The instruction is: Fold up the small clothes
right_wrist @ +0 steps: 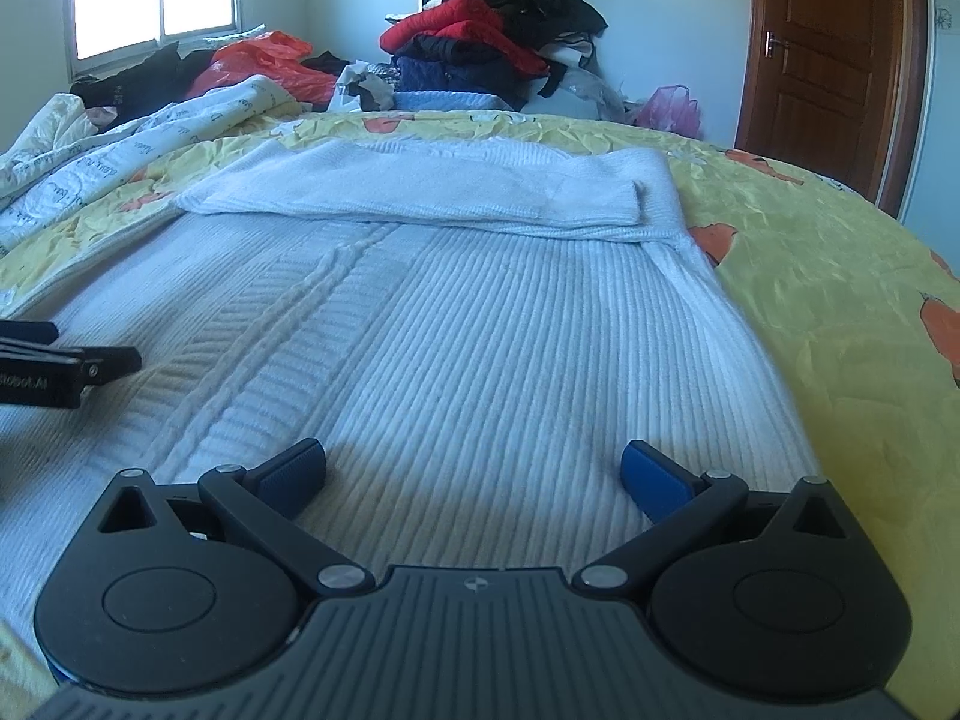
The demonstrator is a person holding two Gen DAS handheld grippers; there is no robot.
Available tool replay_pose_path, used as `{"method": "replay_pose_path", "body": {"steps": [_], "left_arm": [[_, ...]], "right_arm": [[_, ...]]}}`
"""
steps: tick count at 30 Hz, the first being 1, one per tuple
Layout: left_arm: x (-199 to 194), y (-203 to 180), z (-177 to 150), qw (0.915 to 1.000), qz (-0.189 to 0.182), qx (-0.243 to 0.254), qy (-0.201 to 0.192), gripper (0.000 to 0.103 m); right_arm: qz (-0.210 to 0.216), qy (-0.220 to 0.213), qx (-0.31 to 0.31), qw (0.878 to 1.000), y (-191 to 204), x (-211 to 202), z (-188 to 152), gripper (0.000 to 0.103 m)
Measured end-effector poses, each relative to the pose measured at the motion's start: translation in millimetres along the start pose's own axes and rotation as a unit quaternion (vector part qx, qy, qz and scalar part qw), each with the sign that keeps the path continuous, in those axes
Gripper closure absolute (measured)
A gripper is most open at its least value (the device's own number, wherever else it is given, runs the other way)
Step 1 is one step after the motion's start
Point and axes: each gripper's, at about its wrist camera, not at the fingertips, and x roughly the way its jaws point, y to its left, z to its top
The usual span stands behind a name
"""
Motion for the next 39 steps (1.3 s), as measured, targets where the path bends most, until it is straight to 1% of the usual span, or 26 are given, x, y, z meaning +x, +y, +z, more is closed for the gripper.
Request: {"method": "replay_pose_path", "body": {"steps": [2,5,9,12,14,15,16,18,21,23,24,25,26,27,28,29,30,32,33,34,35,36,37,38,39], "left_arm": [[-9,-1,-4,1.0000,0.001,0.004,0.005,0.000],[-24,0,-17,0.9997,-0.013,0.019,0.010,0.000],[-41,4,-35,0.9994,-0.022,0.026,0.006,0.000],[-52,4,-42,0.9989,-0.029,0.034,0.011,0.000],[-59,7,-45,0.9986,-0.033,0.037,0.016,0.000],[-62,9,-45,0.9984,-0.036,0.039,0.019,0.000],[-65,11,-43,0.9983,-0.038,0.039,0.020,0.000],[-73,21,-41,0.9990,-0.027,0.035,0.010,0.000],[-81,43,-33,0.9999,0.002,0.011,-0.010,0.000],[-80,59,-30,0.9998,0.005,-0.014,-0.011,0.000],[-77,68,-29,0.9996,0.003,-0.028,-0.003,0.000],[-72,75,-30,0.9990,0.000,-0.043,0.010,0.000],[-66,82,-32,0.9979,-0.005,-0.059,0.027,0.000],[-62,87,-33,0.9966,-0.014,-0.072,0.038,0.000],[-58,92,-36,0.9947,-0.030,-0.086,0.047,0.000],[-56,96,-38,0.9924,-0.048,-0.100,0.053,0.000],[-58,99,-39,0.9913,-0.063,-0.108,0.043,0.000],[-58,109,-39,0.9823,-0.122,-0.135,0.043,0.000],[-58,115,-38,0.9756,-0.150,-0.153,0.049,0.000],[-55,121,-37,0.9659,-0.183,-0.174,0.058,0.000],[-53,128,-37,0.9538,-0.217,-0.196,0.068,0.000],[-50,132,-38,0.9453,-0.237,-0.211,0.077,0.000],[-48,137,-39,0.9393,-0.248,-0.222,0.083,0.000],[-47,140,-40,0.9362,-0.255,-0.226,0.085,0.000],[-47,142,-40,0.9349,-0.258,-0.228,0.088,0.003]], "right_arm": [[-0.001,0.000,-0.003,1.000,0,-8,-5,0.002],[0.012,0.000,-0.001,1.000,-3,-23,-15,0.002],[0.007,-0.010,-0.037,0.999,2,-43,-35,0.001],[0.007,-0.008,-0.046,0.999,4,-55,-42,0.000],[0.015,0.003,-0.049,0.999,3,-63,-43,0.000],[0.023,0.007,-0.052,0.998,2,-68,-42,0.002],[0.036,0.007,-0.052,0.998,-1,-75,-42,0.006],[0.054,-0.001,-0.043,0.998,-9,-90,-40,0.007],[0.046,-0.021,0.002,0.999,-37,-110,-35,0.006],[0.049,-0.018,0.061,0.997,-65,-113,-33,0.008],[0.050,-0.010,0.091,0.994,-78,-112,-34,0.012],[0.053,0.007,0.122,0.991,-91,-107,-36,0.019],[0.058,0.026,0.146,0.987,-101,-101,-39,0.024],[0.062,0.039,0.160,0.984,-106,-96,-42,0.031],[0.067,0.046,0.168,0.982,-110,-91,-45,0.030],[0.076,0.035,0.163,0.983,-109,-91,-48,0.030],[0.081,0.034,0.164,0.983,-109,-91,-49,0.029],[0.101,0.043,0.173,0.979,-107,-88,-47,0.029],[0.118,0.047,0.178,0.976,-106,-87,-45,0.029],[0.139,0.053,0.185,0.971,-105,-86,-45,0.029],[0.156,0.058,0.189,0.968,-105,-85,-43,0.029],[0.170,0.062,0.193,0.964,-104,-84,-43,0.029],[0.181,0.062,0.198,0.961,-103,-82,-42,0.029],[0.191,0.062,0.205,0.958,-104,-81,-42,0.029],[0.199,0.062,0.215,0.954,-106,-79,-42,0.029]]}}
